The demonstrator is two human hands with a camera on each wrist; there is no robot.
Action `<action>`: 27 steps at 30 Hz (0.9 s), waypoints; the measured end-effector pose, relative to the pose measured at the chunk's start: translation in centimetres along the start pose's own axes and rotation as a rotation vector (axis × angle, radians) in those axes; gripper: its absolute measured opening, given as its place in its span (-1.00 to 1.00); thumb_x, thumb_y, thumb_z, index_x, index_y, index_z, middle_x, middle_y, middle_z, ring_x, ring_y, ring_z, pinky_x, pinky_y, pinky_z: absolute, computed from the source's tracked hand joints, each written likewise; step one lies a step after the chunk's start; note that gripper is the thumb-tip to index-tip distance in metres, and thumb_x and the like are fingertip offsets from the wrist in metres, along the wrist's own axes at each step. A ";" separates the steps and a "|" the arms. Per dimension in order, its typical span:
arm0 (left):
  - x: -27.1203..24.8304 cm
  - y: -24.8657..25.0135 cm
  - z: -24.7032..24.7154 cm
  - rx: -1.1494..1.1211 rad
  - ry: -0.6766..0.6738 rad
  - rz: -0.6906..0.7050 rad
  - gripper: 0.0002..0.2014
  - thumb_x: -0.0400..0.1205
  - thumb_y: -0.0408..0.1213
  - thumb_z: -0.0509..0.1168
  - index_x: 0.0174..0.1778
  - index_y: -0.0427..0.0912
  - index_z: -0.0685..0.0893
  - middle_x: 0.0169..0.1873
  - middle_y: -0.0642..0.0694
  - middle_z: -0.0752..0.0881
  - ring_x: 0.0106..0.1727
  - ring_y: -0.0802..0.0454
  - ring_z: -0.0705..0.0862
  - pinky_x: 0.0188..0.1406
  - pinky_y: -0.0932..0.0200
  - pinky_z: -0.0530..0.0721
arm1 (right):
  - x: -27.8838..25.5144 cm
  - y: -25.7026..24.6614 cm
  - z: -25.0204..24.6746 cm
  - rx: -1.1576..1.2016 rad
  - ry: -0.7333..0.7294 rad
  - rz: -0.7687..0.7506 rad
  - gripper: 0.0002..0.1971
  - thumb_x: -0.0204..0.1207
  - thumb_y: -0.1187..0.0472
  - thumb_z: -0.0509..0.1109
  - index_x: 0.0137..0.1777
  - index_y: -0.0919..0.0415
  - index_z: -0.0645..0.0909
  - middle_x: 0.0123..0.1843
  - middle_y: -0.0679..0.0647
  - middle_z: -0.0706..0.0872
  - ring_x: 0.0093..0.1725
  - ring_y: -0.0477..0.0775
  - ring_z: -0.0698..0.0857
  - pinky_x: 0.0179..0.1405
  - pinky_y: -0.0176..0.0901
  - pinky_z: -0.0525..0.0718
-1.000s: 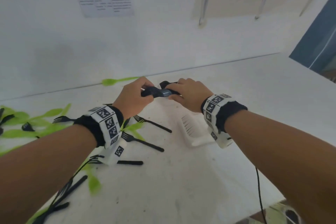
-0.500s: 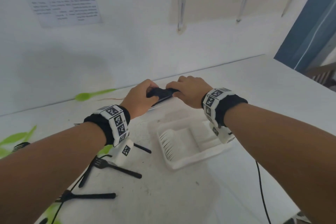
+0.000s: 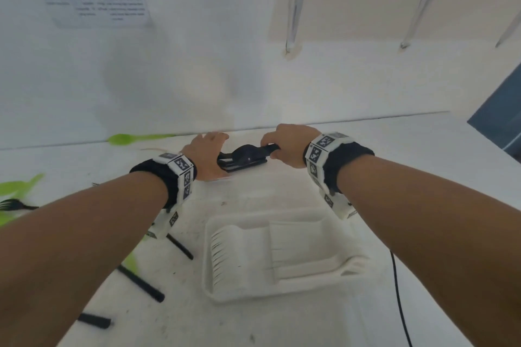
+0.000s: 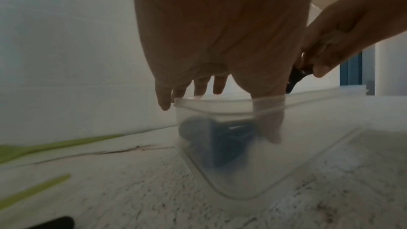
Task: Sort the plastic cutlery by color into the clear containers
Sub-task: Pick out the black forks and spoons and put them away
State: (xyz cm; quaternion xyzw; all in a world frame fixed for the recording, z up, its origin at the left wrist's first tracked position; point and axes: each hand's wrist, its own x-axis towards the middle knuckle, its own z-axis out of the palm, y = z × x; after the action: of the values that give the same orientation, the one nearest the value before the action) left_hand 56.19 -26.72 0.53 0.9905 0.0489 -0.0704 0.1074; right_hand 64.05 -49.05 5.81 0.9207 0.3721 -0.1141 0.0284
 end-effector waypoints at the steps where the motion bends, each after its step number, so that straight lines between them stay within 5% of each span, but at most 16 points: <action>1: 0.1 0.0 0.1 0.006 0.003 0.001 0.04 0.40 0.25 0.51 0.73 -0.03 0.21 0.67 -0.14 0.37 0.60 -0.23 0.44 0.54 -0.25 0.50 | 0.6 0.2 0.3 -0.006 -0.010 -0.012 -0.71 0.75 0.01 0.27 0.43 -0.22 0.57 0.08 -0.08 0.49 0.13 0.12 0.63 0.06 0.01 0.61; 7: 0.7 -0.5 0.4 0.181 0.064 0.044 -0.15 0.50 0.10 0.52 0.65 -0.03 0.29 0.49 -0.13 0.58 0.34 -0.23 0.65 0.31 -0.14 0.66 | 3.2 0.7 1.3 -0.022 -0.084 -0.101 -0.65 0.72 0.02 0.35 0.49 -0.15 0.56 0.32 -0.04 0.64 0.29 0.12 0.64 0.06 -0.08 0.49; 13: 1.3 -1.3 0.2 0.118 0.138 0.068 -0.48 0.63 -0.21 0.36 0.52 -0.03 0.44 0.28 -0.12 0.72 0.19 -0.21 0.71 0.20 -0.09 0.66 | 4.9 -0.3 1.3 -0.011 -0.164 -0.160 -0.70 0.67 0.04 0.41 0.39 -0.10 0.69 0.27 -0.06 0.72 0.23 0.10 0.66 0.26 0.01 0.63; 18: 2.0 -2.1 0.7 0.037 0.174 0.067 -0.58 0.61 -0.30 0.38 0.38 -0.09 0.47 0.21 -0.02 0.75 0.12 -0.12 0.72 0.14 0.00 0.68 | 6.2 -1.6 2.0 -0.038 -0.165 -0.151 -0.78 0.65 0.04 0.44 0.27 -0.08 0.72 0.07 -0.09 0.68 0.07 0.08 0.66 -0.01 -0.08 0.56; 23: 2.3 -2.6 1.6 -0.042 0.225 0.084 -0.60 0.59 -0.34 0.38 0.34 -0.09 0.49 0.16 0.03 0.76 0.06 -0.08 0.71 0.02 0.13 0.56 | 7.3 -2.3 2.6 -0.076 -0.123 -0.132 -0.86 0.59 0.04 0.47 0.03 -0.08 0.54 -0.07 -0.10 0.61 -0.11 0.05 0.65 -0.28 -0.13 0.51; 27: 2.4 -3.0 2.0 -0.090 0.239 0.110 -0.59 0.56 -0.37 0.37 0.33 -0.11 0.51 0.17 0.02 0.77 0.02 -0.07 0.69 -0.05 0.17 0.44 | 8.2 -4.0 2.6 -0.188 -0.201 -0.141 -0.84 0.62 0.16 0.44 0.16 0.10 0.62 0.00 -0.01 0.69 -0.08 0.15 0.71 -0.29 -0.14 0.54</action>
State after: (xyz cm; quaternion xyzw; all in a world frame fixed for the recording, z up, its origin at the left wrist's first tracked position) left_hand 57.94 -24.00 -2.35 0.9872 0.0100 0.0566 0.1488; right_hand 66.49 -40.97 1.57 0.8696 0.4401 -0.1720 0.1433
